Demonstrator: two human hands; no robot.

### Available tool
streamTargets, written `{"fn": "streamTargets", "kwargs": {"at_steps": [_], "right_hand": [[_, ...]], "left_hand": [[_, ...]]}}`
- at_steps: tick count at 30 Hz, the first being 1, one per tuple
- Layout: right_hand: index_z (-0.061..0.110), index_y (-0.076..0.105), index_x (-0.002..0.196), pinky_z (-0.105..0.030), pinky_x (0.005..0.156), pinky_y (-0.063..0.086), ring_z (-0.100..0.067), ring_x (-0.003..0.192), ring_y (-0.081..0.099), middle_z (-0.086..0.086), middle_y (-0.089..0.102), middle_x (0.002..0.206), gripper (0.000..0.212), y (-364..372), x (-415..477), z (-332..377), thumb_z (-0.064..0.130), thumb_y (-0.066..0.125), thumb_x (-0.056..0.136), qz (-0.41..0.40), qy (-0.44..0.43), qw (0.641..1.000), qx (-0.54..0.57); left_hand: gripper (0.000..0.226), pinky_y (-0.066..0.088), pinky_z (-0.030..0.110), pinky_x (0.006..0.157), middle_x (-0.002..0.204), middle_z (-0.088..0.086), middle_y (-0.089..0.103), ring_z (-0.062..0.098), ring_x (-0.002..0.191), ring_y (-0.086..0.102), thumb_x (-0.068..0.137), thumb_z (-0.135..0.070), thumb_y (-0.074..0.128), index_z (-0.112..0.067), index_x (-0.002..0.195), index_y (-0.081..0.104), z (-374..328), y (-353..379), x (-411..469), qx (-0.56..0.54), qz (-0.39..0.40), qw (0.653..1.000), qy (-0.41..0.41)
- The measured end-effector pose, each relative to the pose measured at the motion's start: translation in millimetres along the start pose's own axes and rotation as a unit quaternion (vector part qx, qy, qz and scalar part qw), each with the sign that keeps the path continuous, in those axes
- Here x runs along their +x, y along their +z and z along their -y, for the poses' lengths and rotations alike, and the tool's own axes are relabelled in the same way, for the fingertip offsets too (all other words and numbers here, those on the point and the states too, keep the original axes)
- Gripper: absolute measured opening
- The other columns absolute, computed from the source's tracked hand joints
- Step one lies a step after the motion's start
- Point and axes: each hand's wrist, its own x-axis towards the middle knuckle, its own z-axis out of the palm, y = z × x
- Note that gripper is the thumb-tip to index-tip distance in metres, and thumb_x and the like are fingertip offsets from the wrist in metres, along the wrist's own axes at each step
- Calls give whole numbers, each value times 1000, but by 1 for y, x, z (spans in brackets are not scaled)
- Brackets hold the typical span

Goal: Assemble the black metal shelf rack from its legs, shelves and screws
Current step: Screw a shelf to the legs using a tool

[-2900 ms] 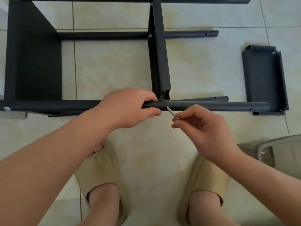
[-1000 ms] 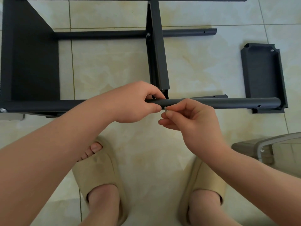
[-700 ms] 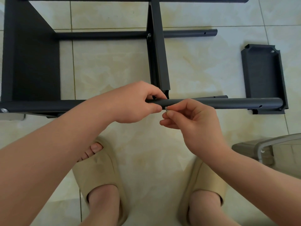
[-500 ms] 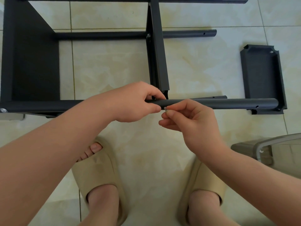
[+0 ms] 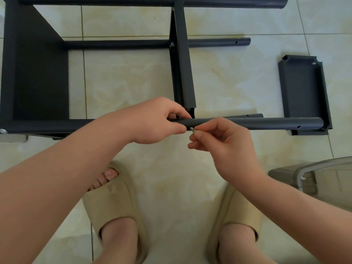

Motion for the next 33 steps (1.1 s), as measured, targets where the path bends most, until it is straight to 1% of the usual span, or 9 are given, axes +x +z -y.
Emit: {"fn": "streamTargets", "kwargs": {"at_steps": [4, 10, 17, 22, 26, 28, 30, 32, 33], "right_hand": [[10, 71, 81, -27, 69, 60, -25, 69, 75, -10, 74, 74, 19, 1, -1, -1, -5, 66, 92, -1, 14, 999, 49], [16, 69, 86, -40, 80, 60, -6, 78, 75, 7, 74, 77, 15, 1, -4, 0, 4, 67, 94, 16, -77, 986, -149], [14, 67, 83, -30, 78, 61, -13, 76, 76, 1, 75, 78, 20, 6, -4, -1, -1, 63, 95, 8, -30, 997, -70], [17, 62, 85, -35, 72, 57, -1, 75, 73, 12, 73, 81, 16, 4, -4, 0, 4, 63, 95, 28, -125, 966, -225], [19, 63, 84, -42, 73, 59, -5, 72, 73, 9, 73, 76, 16, 4, 1, 3, 7, 66, 94, 19, -86, 975, -205], [19, 63, 81, -44, 66, 57, -11, 67, 70, 8, 70, 69, 13, 1, 4, 6, 17, 71, 92, 7, -113, 957, -269], [20, 60, 79, -42, 58, 53, -17, 62, 62, 11, 64, 64, 20, -2, 7, 9, 27, 76, 88, -30, -178, 906, -382], [19, 60, 82, -38, 54, 47, -19, 65, 54, 12, 56, 70, 24, -4, 11, 16, 34, 79, 84, -60, -238, 852, -464], [18, 61, 88, -37, 59, 45, -20, 72, 52, 10, 54, 77, 27, -6, 14, 18, 38, 78, 83, -60, -246, 834, -490]], "left_hand": [[19, 55, 46, 88, 96, -14, 72, 17, 87, 68, 94, -32, 65, -44, 109, 69, 0, 0, 0, 2, 4, 1000, 1], [18, 55, 51, 85, 94, -10, 72, 24, 87, 68, 94, -32, 65, -43, 107, 69, 0, 0, 0, 2, 2, 1000, 4], [18, 55, 48, 85, 89, -12, 70, 22, 84, 67, 94, -31, 66, -43, 107, 69, 0, -1, 0, -3, -2, 1000, 0], [20, 55, 44, 84, 86, -12, 70, 19, 83, 65, 95, -31, 64, -43, 109, 69, -1, -2, -1, 1, 8, 1000, 3], [21, 54, 39, 81, 87, -13, 69, 14, 80, 64, 94, -32, 65, -43, 111, 69, -1, -1, -2, -3, 5, 1000, -2], [20, 55, 36, 81, 88, -14, 68, 10, 79, 65, 93, -34, 67, -43, 110, 66, 0, -1, -2, -2, -2, 1000, -6], [19, 56, 39, 82, 91, -12, 69, 13, 81, 67, 90, -35, 70, -39, 108, 63, 0, -3, -1, -8, -13, 1000, -15], [21, 57, 41, 81, 91, -11, 72, 16, 82, 69, 88, -35, 73, -36, 106, 61, 1, -5, -1, -18, -18, 999, -26], [21, 58, 41, 80, 90, -11, 73, 15, 82, 70, 88, -34, 73, -35, 104, 60, 1, -5, 0, -20, -17, 999, -29]]}}
